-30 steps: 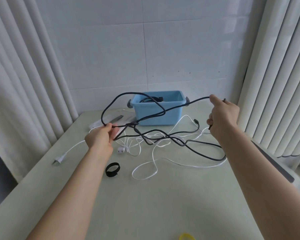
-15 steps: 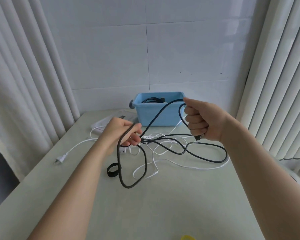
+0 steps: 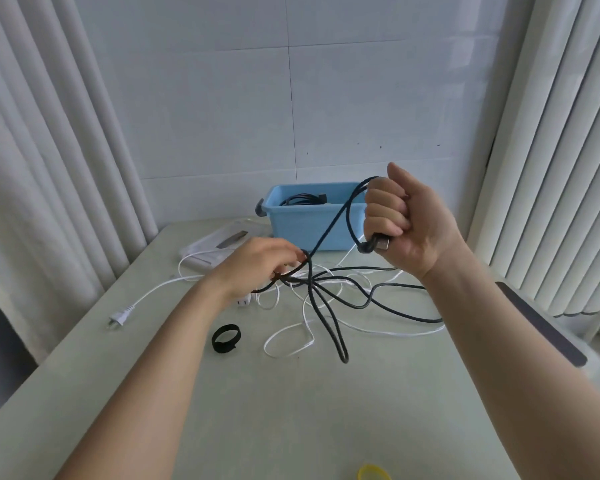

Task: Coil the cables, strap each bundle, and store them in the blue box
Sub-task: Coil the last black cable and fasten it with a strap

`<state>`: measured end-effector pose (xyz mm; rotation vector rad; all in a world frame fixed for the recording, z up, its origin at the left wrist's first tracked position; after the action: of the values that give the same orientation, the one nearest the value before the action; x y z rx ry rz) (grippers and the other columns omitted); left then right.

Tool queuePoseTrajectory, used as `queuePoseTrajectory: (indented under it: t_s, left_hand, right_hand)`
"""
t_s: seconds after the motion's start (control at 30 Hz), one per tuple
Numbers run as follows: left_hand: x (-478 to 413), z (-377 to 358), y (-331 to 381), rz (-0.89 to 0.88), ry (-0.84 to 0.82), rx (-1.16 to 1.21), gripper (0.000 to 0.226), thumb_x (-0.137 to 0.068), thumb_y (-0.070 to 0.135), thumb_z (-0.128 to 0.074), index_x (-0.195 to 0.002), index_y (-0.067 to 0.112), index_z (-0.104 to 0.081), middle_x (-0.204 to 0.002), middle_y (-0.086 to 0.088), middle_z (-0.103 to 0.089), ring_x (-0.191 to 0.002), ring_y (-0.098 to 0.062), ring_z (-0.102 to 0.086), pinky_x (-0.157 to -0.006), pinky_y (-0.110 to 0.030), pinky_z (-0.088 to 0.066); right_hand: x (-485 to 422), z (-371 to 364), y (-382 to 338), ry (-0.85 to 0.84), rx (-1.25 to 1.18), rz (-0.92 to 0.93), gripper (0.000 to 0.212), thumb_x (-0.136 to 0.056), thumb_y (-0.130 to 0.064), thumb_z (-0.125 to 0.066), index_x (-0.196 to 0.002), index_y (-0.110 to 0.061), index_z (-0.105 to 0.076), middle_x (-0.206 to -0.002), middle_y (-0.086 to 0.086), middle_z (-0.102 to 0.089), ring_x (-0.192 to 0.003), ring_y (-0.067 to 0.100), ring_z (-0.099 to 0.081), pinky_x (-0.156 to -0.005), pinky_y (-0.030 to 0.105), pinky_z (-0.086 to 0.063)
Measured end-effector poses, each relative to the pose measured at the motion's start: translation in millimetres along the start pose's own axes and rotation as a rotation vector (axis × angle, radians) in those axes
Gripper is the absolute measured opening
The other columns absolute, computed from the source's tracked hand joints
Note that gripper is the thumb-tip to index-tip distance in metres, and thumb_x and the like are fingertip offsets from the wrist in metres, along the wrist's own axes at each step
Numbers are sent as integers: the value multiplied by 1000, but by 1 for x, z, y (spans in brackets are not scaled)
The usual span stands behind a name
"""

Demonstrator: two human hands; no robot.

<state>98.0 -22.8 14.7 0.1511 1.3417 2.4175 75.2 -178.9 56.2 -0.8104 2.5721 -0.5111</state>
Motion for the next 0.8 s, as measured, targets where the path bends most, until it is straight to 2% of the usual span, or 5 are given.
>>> queuePoseTrajectory:
  t_s: [0.2, 0.3, 0.53, 0.67, 0.8]
  left_hand:
    - [-1, -11, 1, -4, 1, -177, 51, -79, 64, -72, -124, 45, -58, -99, 1, -69, -95, -13, -66, -83, -31, -51]
    - [1, -24, -2, 31, -55, -326, 30, -83, 46, -75, -111, 39, -67, -97, 3, -63, -91, -14, -63, -69, -24, -50]
    - [5, -23, 7, -66, -109, -281, 22, -76, 23, -65, -93, 36, -72, -97, 0, -67, -92, -21, -65, -83, -41, -57]
    - [2, -16, 8, -130, -66, -177, 38, -86, -3, -58, -101, 28, -75, -93, 7, -76, -92, -16, -71, -94, -41, -57]
    - [5, -6, 19, -156, 0, 190, 45, -95, -11, -40, -112, 17, -70, -104, -8, -75, -95, -17, -74, -95, -26, -54]
  right_hand:
    - [0, -12, 3, 2, 20, 77, 42, -104, -37, -36, -67, -17, -37, -52, -5, -22, -42, 12, -19, -44, 27, -26]
    - [-1, -18, -3, 99, 70, 230, 42, -105, -36, -39, -67, -16, -39, -53, -5, -24, -42, 11, -23, -45, 23, -28]
    - [18, 11, -49, 591, 866, 828, 53, -108, -35, -35, -71, -17, -68, -81, 4, -73, -87, 27, -68, -86, 41, -57]
    - [14, 10, -41, 727, 1784, 655, 43, -107, -32, -37, -96, -8, -72, -83, -14, -71, -72, 10, -64, -71, 18, -50]
    - [-3, 20, -12, 604, 2208, 229, 36, -106, -33, -39, -86, -10, -58, -69, -2, -69, -66, 14, -65, -75, 35, -51]
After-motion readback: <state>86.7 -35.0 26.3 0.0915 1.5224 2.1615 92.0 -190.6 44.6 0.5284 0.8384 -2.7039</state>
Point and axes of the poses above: each hand's wrist, its own x-axis away from the middle knuckle, its own z-axis out of the back of the hand, y = z × x, the point moved 9 cm from there along -x, towards the middle knuckle
